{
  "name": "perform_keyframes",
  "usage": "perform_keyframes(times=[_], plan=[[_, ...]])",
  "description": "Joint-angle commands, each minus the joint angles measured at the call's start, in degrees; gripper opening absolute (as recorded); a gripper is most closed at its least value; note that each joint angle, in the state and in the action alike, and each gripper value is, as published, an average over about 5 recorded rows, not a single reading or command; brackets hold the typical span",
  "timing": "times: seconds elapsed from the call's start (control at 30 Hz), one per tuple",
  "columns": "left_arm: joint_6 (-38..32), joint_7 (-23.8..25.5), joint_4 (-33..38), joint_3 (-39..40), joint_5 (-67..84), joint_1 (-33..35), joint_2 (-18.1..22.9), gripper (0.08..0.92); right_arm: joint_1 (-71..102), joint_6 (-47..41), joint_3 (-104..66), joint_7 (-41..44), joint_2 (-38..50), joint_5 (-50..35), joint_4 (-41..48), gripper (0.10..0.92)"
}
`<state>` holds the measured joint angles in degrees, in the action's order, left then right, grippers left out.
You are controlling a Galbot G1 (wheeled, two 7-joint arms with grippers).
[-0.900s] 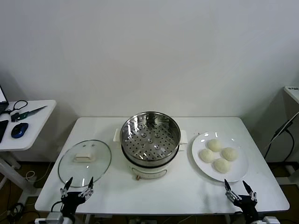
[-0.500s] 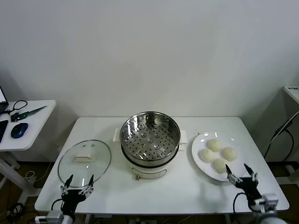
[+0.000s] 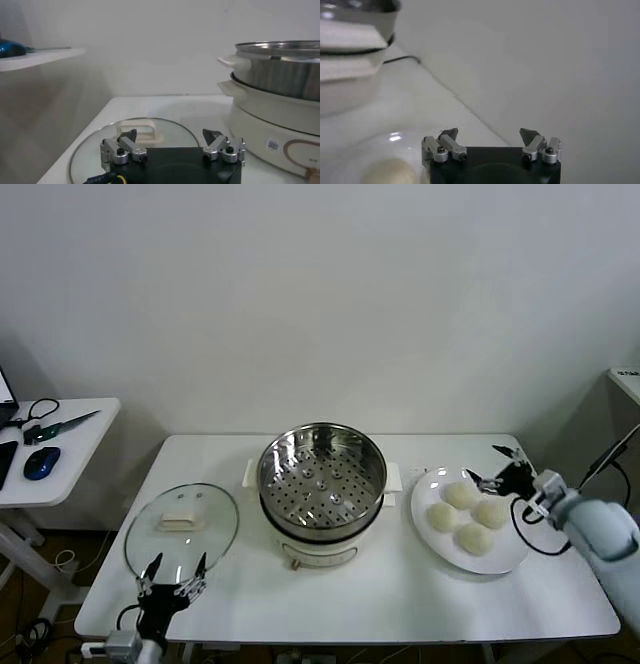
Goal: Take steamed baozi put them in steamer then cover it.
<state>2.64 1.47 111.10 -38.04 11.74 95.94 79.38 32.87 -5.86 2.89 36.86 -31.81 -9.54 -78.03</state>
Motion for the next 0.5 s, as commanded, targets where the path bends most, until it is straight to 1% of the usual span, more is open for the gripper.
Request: perform_keyframes(times=[0.03, 0.17, 0.27, 0.37, 0.5], plan=[[-0.2, 0.1, 0.2, 0.4, -0.6, 0.2, 0.7, 0.823, -39.6, 6.1, 41.5, 28.7, 7.1, 6.3, 12.7, 0.823], [-0.3, 0.1, 0.0, 0.5, -0.8, 0.3, 1.2, 0.823, -50.4, 5.3, 55.1, 32.3, 3.1, 2.4, 16.3, 0.823], [-0.2, 0.1, 0.0, 0.5, -1.0, 0.2, 1.7, 0.823, -55.1, 4.2, 63.1, 32.9, -0.4, -1.0, 19.2, 0.823], [-0.2, 0.1, 0.2, 0.5, -1.1, 0.3, 2.0, 0.823, -56.1, 3.4, 66.8, 32.8, -4.4, -2.4, 22.5, 0.823], [-0.3, 0.1, 0.1, 0.4, -1.2, 0.4, 2.3, 0.823, -53.2, 2.4, 65.5, 31.3, -8.8, -1.6, 26.2, 0.823]])
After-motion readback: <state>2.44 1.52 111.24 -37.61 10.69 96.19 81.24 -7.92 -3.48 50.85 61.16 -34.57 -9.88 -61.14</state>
